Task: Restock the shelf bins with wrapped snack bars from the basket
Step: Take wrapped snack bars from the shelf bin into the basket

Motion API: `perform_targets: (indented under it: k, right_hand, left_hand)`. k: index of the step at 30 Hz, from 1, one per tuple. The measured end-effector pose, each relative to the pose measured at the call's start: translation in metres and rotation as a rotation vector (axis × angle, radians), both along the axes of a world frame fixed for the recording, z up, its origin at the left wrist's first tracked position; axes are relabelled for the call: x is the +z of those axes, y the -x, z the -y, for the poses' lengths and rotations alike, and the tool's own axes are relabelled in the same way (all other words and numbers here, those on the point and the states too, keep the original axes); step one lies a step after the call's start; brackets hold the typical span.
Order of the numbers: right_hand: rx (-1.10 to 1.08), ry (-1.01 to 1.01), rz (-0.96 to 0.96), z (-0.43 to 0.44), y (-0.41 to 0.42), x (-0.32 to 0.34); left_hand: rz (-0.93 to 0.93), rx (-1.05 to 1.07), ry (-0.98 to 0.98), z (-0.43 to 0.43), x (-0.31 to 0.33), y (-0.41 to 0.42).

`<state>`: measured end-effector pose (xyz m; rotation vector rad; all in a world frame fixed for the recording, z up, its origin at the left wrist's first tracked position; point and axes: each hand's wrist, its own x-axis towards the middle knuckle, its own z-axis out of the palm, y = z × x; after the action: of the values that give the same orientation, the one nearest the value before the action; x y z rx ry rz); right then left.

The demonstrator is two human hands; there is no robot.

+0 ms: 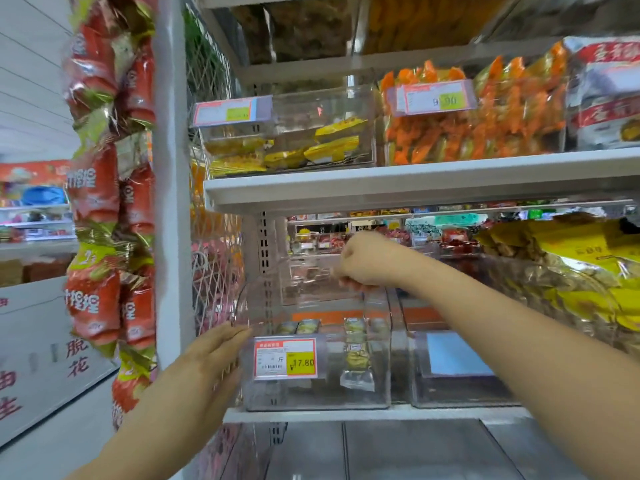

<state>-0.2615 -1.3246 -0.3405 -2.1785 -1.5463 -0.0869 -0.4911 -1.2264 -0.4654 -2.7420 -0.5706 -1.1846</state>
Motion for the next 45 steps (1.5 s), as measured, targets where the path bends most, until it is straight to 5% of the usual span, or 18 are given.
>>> perform_targets:
  k: [4,9,14,20,25,29,33,38,41,45]
  right_hand:
    - [0.108,-0.261,0.106,0.067,0.020,-0.026]
    - [0.111,-0.143,0.115,0.129,0.041,-0.087]
    - [0.123,0.114,-0.032,0.163,0.050,-0.174]
    - [0.185,0.476,-0.097,0.189,0.059,-0.284]
    - [0.016,0.676,-0.262,0.199,0.065,-0.360]
    - [-0.213,0.661,-0.400,0.204,0.077,-0.393]
    - [-0.343,0.644,-0.490,0.203,0.090,-0.397]
    - [-0.403,0.597,-0.632,0.197,0.082,-0.395]
    - [-0.415,0.551,-0.726,0.206,0.079,-0.388]
    - [-0.397,0.483,-0.876,0.222,0.074,-0.385]
  left_hand:
    - [0.141,-0.087,-0.068,0.032,-0.021,0.000]
    - [0.119,-0.174,0.053,0.079,-0.069,-0.011]
    - [-0.254,-0.167,0.559,0.112,-0.139,-0.017]
    - [-0.722,-0.092,0.683,0.135,-0.222,-0.007]
    - [-0.947,0.018,0.827,0.144,-0.280,0.013]
    - [-0.954,0.056,0.745,0.144,-0.298,0.016]
    - [-0.770,0.248,0.606,0.166,-0.290,0.003]
    - [-0.877,0.243,1.178,0.208,-0.274,-0.017]
    - [-0.968,0.234,1.255,0.220,-0.275,-0.025]
    - [-0.868,0.222,1.428,0.223,-0.275,-0.034]
